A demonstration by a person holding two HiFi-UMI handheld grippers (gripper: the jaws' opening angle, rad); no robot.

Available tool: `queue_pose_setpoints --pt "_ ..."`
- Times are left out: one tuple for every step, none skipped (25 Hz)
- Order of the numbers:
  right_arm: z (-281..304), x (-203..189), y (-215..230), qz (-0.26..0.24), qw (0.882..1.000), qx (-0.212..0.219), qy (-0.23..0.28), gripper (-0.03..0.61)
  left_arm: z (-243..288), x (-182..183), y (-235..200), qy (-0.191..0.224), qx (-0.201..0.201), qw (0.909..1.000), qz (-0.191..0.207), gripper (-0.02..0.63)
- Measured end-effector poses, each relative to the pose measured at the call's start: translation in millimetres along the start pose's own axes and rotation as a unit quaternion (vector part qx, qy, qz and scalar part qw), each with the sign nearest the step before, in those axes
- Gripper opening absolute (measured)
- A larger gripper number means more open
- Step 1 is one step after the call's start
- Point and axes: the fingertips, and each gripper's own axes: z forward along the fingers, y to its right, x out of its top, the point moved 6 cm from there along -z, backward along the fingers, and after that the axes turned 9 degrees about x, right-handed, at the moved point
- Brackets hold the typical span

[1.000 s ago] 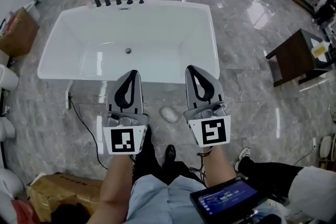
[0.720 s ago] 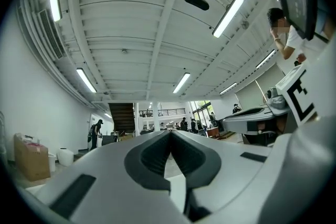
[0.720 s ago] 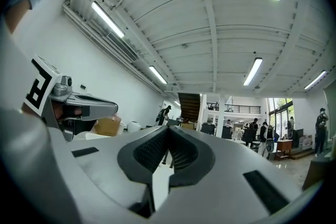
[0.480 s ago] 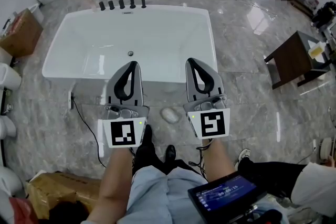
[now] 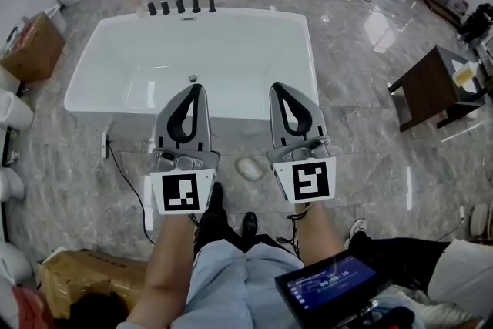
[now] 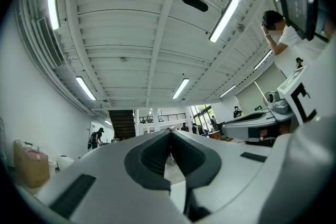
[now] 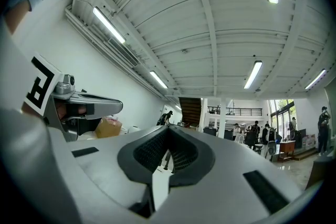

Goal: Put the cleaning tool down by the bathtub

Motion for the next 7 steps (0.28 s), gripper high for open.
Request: queue_pose_setpoints --pt "-1.3 0.3 0.2 0.001 1.000 -0.001 0.000 0.012 -0.6 0.3 1.7 0.000 -0.001 1.0000 0.000 0.015" --pt "-2.3 0.7 0.4 0.001 1.000 -0.001 0.000 0.012 -1.3 0.5 3.0 0.000 -0.002 1.0000 0.000 0.015" --pt "-2.9 1.0 0.6 0.000 1.000 -0.001 0.001 0.012 -1.9 0.6 3.8 0.000 -0.003 1.0000 0.000 0.015" --pt "-2.9 1.2 0.7 -0.001 1.000 -0.002 0.002 0.012 -2.1 0.5 4.1 0.001 -0.003 1.0000 0.001 0.015" --pt "-2.5 1.3 0.7 -0.002 1.000 -0.002 0.002 0.012 -2.2 0.4 4.0 0.001 -0.003 1.0000 0.002 0.015" --pt "-2.0 1.2 0.7 -0.003 1.000 -0.002 0.003 0.012 -2.1 0.2 3.7 0.001 -0.004 1.0000 0.003 0.015" --pt "-1.4 1.1 0.6 -0.003 1.000 -0.002 0.003 0.012 -1.9 0.0 3.3 0.002 -0.004 1.0000 0.004 0.015"
